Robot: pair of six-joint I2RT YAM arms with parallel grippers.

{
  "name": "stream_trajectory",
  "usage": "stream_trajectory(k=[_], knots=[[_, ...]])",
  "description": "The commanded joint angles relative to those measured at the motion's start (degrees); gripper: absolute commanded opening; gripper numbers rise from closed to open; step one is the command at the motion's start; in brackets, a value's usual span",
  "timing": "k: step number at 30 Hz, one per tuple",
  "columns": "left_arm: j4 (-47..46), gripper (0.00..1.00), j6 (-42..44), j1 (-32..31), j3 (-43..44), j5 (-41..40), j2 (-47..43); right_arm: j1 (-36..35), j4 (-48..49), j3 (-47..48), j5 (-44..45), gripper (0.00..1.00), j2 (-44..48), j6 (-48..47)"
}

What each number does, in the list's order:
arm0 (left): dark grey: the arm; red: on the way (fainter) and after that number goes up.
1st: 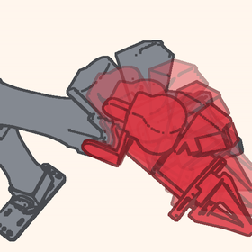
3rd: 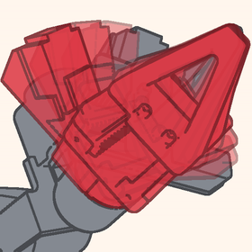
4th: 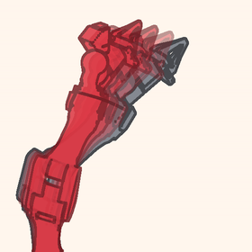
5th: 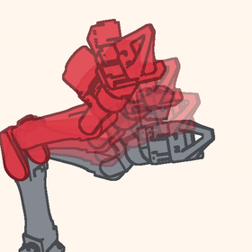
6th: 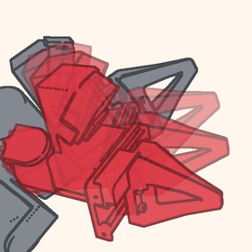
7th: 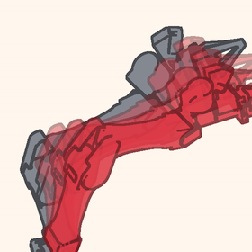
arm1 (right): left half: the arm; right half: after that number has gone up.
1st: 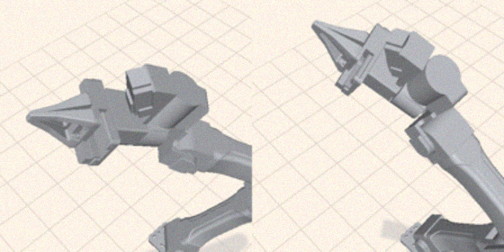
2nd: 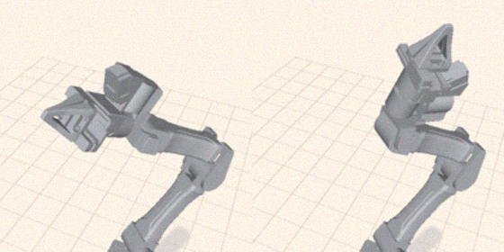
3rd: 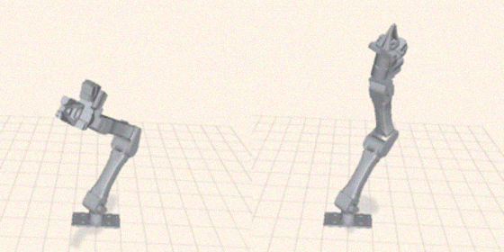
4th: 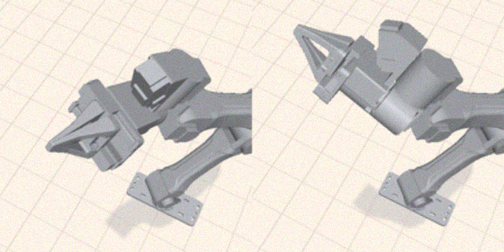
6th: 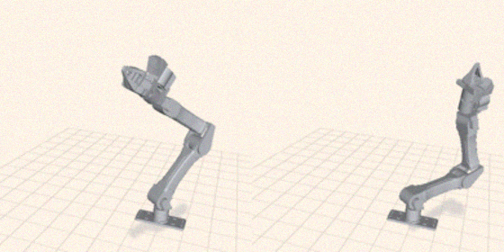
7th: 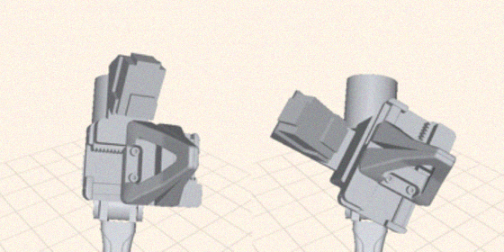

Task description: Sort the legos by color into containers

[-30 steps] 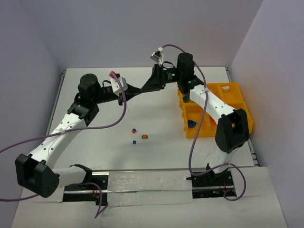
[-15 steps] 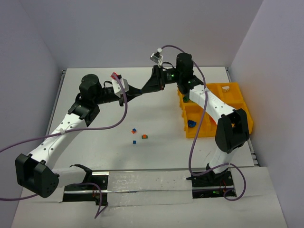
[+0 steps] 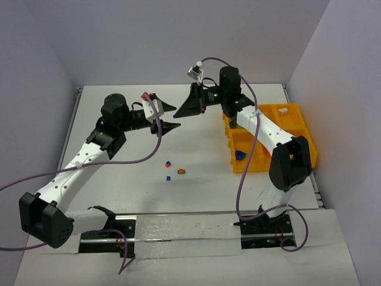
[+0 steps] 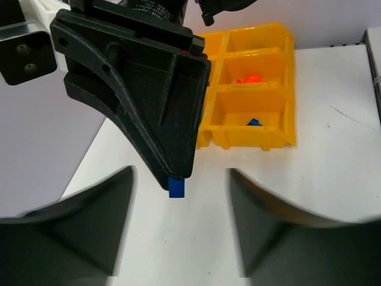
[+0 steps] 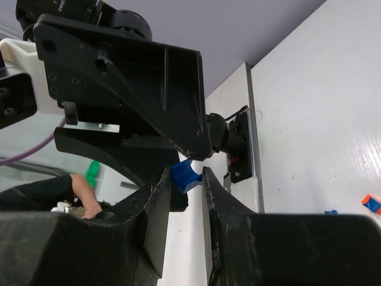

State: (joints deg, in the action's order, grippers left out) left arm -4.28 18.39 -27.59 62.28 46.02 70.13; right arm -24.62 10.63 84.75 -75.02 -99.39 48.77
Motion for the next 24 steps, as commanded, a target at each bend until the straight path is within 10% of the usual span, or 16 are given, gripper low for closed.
stream_trajectory(k=[1, 4, 14, 17, 24], knots=[[1.42, 0.85, 0.72, -0.27, 1.47, -2.14, -0.84, 0.66, 0.63, 1.45, -0.16, 0.0, 0.59, -0.32], [3.09, 0.99, 1.65, -0.22, 1.21, -2.94, -1.37, 2.28, -1.41, 0.53, -0.17, 0.0, 1.46, -2.53], [10.13, 0.99, -2.91, 0.26, 2.3, -14.34, -2.89, 14.6, -39.06, -4.95, 7.61, 0.0, 9.57, -34.18], [15.94, 0.99, -6.02, 0.34, 5.1, -18.3, -0.04, 21.36, -55.16, -3.47, 21.79, 0.0, 12.61, -58.6], [21.82, 0.99, -11.78, 0.52, 8.26, -22.45, 3.94, 25.85, -62.0, -8.42, 46.3, 0.0, 15.0, -73.62]])
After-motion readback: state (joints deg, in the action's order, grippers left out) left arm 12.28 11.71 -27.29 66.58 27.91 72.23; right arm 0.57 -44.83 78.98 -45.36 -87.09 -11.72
